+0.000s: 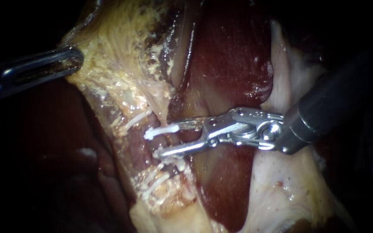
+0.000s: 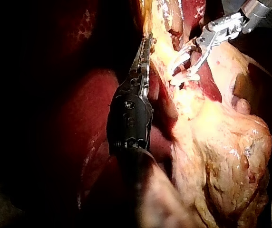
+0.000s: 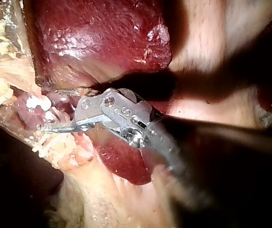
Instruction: Going back third clip right tube
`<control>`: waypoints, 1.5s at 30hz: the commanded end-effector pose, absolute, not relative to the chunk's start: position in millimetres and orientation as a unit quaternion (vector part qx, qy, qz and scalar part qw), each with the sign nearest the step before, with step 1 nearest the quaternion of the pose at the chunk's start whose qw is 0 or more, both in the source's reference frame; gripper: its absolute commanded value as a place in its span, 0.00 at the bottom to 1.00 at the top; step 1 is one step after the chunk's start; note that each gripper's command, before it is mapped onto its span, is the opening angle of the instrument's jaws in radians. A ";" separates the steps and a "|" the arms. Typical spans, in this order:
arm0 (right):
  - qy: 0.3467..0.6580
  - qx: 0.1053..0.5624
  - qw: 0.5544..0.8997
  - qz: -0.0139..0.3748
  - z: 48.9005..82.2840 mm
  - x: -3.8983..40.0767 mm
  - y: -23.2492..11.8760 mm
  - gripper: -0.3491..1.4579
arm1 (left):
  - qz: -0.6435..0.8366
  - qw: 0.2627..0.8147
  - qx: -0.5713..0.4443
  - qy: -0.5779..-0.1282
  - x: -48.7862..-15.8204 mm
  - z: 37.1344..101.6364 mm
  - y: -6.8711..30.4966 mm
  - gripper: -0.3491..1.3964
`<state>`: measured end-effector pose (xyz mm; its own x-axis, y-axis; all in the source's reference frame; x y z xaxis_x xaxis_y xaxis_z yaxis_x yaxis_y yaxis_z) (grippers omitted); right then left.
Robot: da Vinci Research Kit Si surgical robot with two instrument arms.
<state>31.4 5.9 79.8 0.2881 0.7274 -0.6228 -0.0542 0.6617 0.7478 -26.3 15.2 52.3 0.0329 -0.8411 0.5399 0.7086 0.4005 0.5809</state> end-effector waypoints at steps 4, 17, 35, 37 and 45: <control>0.546 0.297 0.748 0.232 78.9 30.2 6.1 0.52 | -0.542 0.715 0.076 -0.435 -26.3 52.4 15.2 0.00; 0.583 0.235 0.769 0.115 74.0 22.6 8.4 0.52 | -0.542 0.715 0.076 -0.436 -26.2 52.5 15.2 0.00; 0.609 0.236 0.752 0.092 71.9 20.0 8.5 0.52 | -0.534 0.726 0.073 -0.428 -28.0 57.1 14.0 0.00; 0.610 0.236 0.751 0.088 71.9 19.8 8.5 0.52 | -0.532 0.728 0.077 -0.425 -28.8 58.7 13.8 0.00; 0.612 0.237 0.750 0.083 71.6 19.4 8.3 0.52 | -0.523 0.736 0.093 -0.419 -33.4 63.7 13.7 0.00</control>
<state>19.3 8.3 71.7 0.2385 0.4140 -0.8785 0.1672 0.8736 0.4570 -34.0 13.8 64.0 0.1027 -0.8476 0.5206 0.6903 0.4376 0.5762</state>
